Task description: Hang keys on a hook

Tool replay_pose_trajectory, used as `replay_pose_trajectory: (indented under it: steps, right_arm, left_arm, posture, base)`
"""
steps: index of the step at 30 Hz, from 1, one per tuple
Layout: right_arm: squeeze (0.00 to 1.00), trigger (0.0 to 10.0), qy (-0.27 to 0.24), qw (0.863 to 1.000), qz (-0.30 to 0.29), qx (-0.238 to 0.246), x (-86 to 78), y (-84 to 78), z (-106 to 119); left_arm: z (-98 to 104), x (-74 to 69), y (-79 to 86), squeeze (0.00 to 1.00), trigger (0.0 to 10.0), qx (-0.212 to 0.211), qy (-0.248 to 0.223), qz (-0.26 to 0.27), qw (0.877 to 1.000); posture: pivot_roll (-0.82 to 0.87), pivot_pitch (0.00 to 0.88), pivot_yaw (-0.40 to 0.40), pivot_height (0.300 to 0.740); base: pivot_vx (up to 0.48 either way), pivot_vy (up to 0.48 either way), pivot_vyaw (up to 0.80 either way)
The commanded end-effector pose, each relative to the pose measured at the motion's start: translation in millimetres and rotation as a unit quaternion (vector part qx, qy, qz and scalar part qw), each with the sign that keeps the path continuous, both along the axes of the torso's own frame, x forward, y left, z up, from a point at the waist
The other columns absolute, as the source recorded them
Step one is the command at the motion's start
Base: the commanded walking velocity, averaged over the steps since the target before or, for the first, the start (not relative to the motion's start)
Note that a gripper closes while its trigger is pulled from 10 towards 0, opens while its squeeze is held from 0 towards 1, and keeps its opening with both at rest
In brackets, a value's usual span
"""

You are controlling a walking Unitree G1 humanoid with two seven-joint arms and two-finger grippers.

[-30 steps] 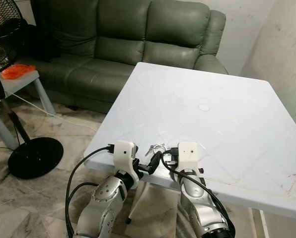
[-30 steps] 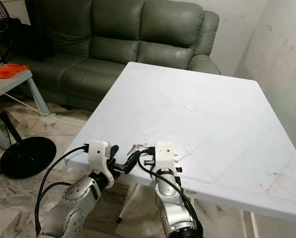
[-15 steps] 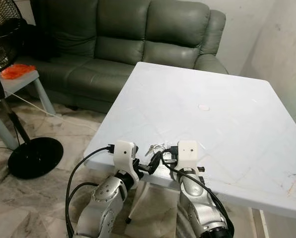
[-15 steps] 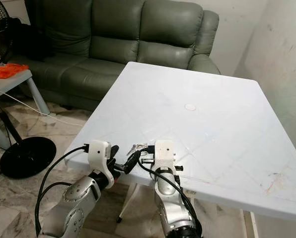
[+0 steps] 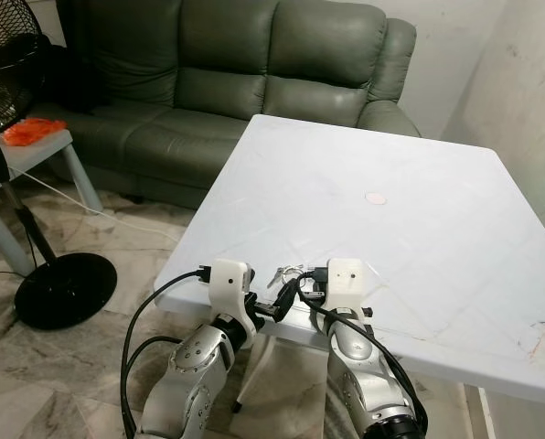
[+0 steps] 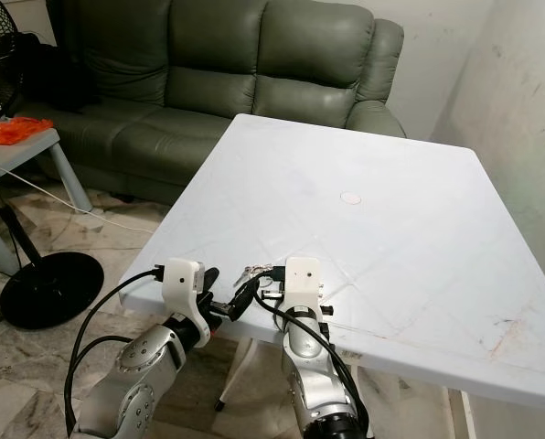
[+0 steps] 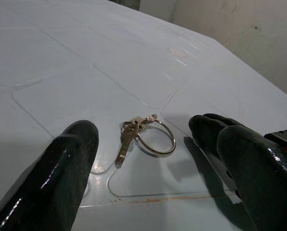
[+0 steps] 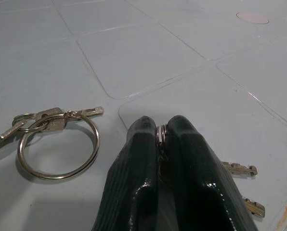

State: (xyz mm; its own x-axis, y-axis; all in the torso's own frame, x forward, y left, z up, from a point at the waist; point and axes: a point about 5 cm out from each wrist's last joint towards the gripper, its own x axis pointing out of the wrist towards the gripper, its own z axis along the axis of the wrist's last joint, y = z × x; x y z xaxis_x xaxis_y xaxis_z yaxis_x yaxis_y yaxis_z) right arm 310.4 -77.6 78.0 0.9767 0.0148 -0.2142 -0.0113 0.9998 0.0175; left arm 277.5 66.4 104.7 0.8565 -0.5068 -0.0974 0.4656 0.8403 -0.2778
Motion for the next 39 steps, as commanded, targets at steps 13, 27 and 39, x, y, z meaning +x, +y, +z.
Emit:
replay_pose_trajectory:
  steps: [13, 27, 39]
  right_arm:
    - [0.0, 3.0, 0.002, 1.0, -0.009, -0.008, -1.1, 1.4, -1.6]
    - [0.0, 0.0, -0.009, 1.0, -0.021, -0.015, 0.2, -0.5, 1.1]
    - [0.0, 0.0, -0.12, 0.992, -0.013, 0.023, 1.6, -20.7, 27.8]
  left_arm:
    - [8.9, 1.0, -11.0, 0.0, 10.0, -0.022, -0.01, -0.007, 1.0]
    - [9.7, 2.2, -10.8, 0.0, 10.0, -0.026, -0.009, -0.005, 1.0]
    - [10.8, 8.9, -6.0, 0.0, 10.0, -0.018, -0.016, 0.021, 0.999]
  posture:
    - [0.04, 0.021, -0.075, 0.74]
    - [0.04, 0.026, -0.074, 0.74]
    - [0.04, 0.013, -0.072, 0.74]
  base:
    - [0.0, 0.0, 0.0]
    - [0.0, 0.0, 0.0]
    - [0.0, 0.0, 0.0]
